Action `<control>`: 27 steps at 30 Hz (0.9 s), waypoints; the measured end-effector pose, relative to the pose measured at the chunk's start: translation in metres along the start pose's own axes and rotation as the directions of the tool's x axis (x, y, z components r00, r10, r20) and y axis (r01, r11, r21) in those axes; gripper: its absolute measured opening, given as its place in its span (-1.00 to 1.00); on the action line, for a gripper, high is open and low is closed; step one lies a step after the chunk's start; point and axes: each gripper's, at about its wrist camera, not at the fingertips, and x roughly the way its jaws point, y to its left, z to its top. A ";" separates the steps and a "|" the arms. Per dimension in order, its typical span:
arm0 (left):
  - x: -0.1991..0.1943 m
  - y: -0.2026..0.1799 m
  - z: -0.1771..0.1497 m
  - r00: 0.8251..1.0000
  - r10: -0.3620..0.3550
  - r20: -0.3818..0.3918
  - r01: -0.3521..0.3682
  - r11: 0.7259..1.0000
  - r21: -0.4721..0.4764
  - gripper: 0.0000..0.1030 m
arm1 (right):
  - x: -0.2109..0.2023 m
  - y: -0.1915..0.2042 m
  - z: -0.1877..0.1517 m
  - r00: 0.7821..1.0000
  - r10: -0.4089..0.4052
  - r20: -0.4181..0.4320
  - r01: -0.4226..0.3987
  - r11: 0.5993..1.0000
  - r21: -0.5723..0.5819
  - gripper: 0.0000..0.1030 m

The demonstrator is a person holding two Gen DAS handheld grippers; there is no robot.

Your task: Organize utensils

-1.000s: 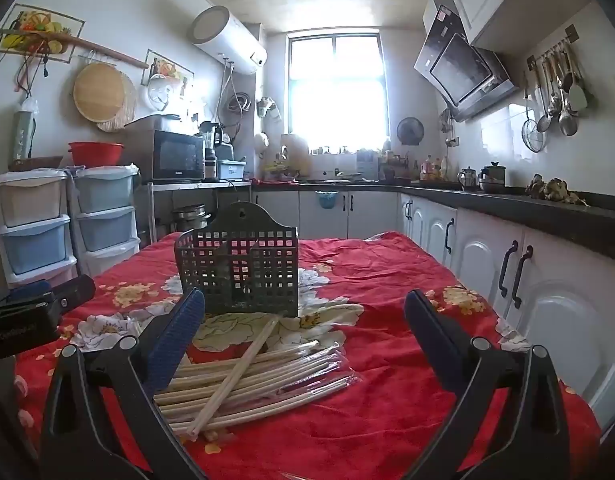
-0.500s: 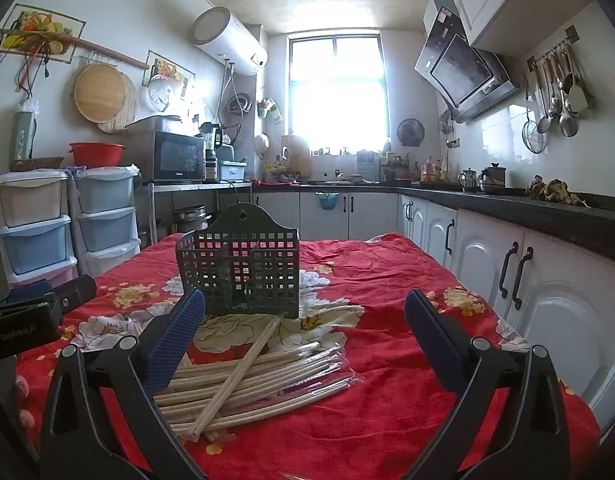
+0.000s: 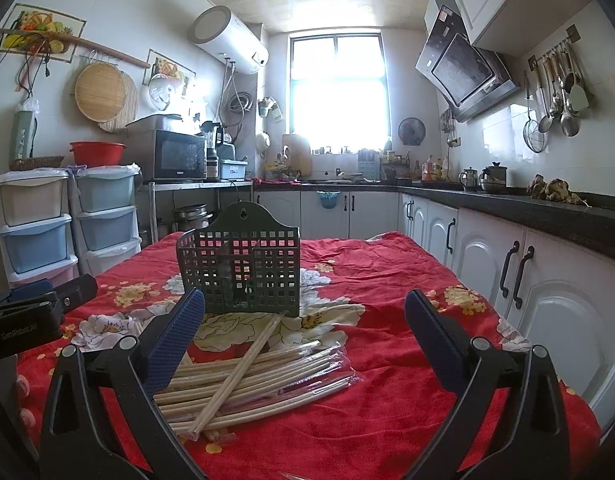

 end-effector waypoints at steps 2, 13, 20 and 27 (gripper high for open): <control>0.000 0.000 0.000 1.000 -0.001 -0.001 0.001 1.000 0.002 0.80 | 0.001 0.000 0.000 1.000 0.002 -0.003 -0.002 1.000 0.000 0.88; 0.006 0.008 -0.001 1.000 0.006 -0.017 -0.006 1.000 -0.018 0.80 | 0.006 0.004 0.003 0.999 0.028 -0.020 -0.028 0.999 -0.015 0.88; 0.012 0.025 0.001 0.998 0.023 -0.065 -0.026 0.998 -0.056 0.80 | 0.014 0.007 0.007 0.995 0.082 -0.049 -0.083 0.996 -0.023 0.88; 0.024 0.047 0.003 0.988 0.025 -0.152 -0.041 0.993 -0.106 0.80 | 0.027 0.009 0.012 0.987 0.128 -0.096 -0.131 0.991 -0.025 0.88</control>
